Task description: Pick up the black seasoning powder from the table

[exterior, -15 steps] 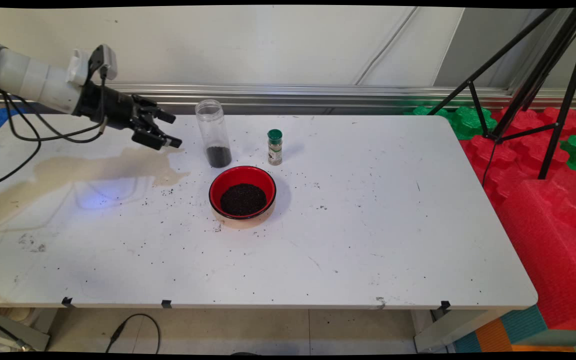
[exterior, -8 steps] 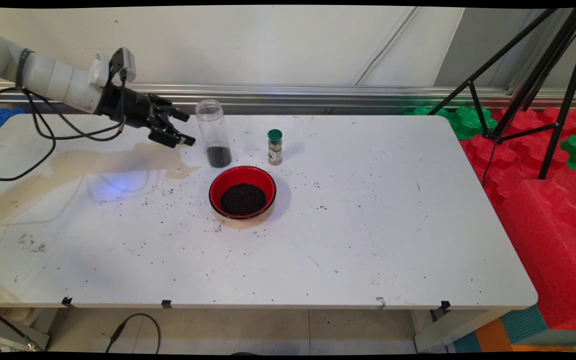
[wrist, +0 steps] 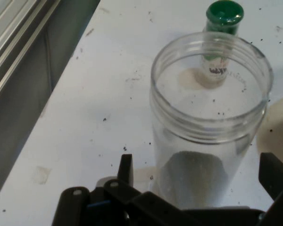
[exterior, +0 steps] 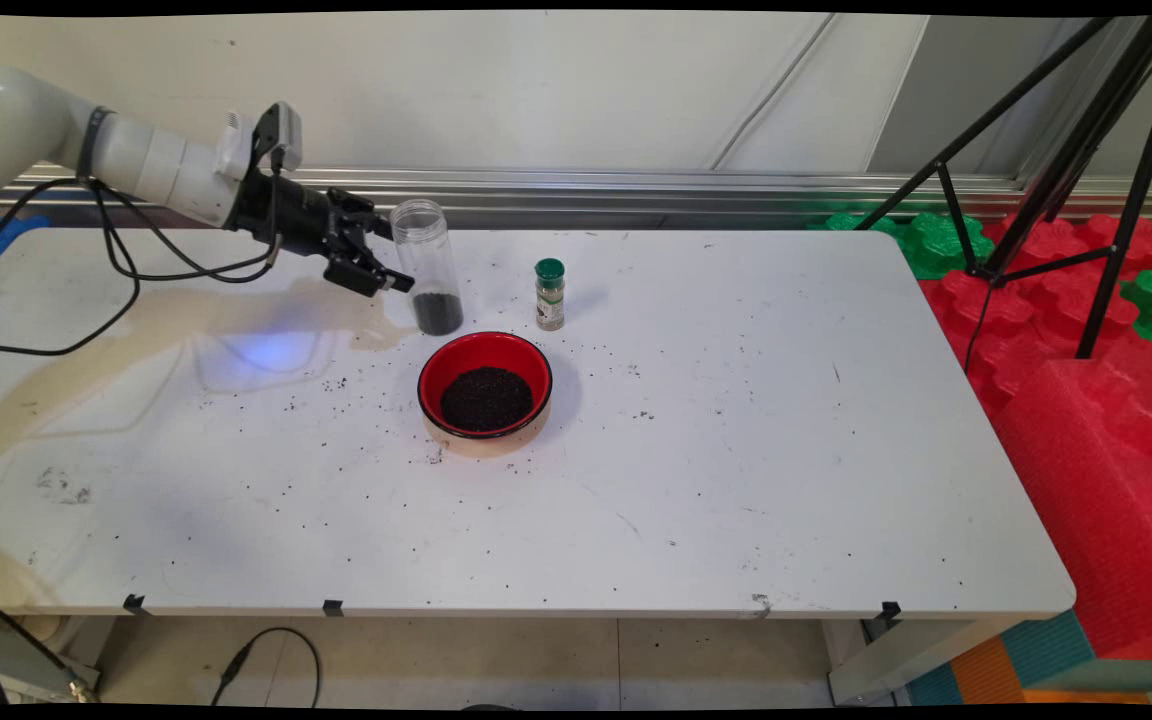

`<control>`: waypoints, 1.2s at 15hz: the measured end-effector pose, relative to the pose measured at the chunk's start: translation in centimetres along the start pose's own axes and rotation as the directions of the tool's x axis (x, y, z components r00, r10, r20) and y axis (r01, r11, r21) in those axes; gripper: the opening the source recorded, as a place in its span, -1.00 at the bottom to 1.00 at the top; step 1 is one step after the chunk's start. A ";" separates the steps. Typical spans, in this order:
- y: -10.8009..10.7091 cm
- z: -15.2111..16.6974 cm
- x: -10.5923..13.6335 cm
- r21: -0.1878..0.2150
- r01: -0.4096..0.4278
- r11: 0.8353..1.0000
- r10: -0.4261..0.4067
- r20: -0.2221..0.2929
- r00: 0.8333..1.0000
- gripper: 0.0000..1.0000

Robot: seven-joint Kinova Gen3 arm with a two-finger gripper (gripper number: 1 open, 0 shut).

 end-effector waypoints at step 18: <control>-1.9 4.4 -0.3 -0.067 -0.124 0.990 0.122 -0.032 0.992 1.00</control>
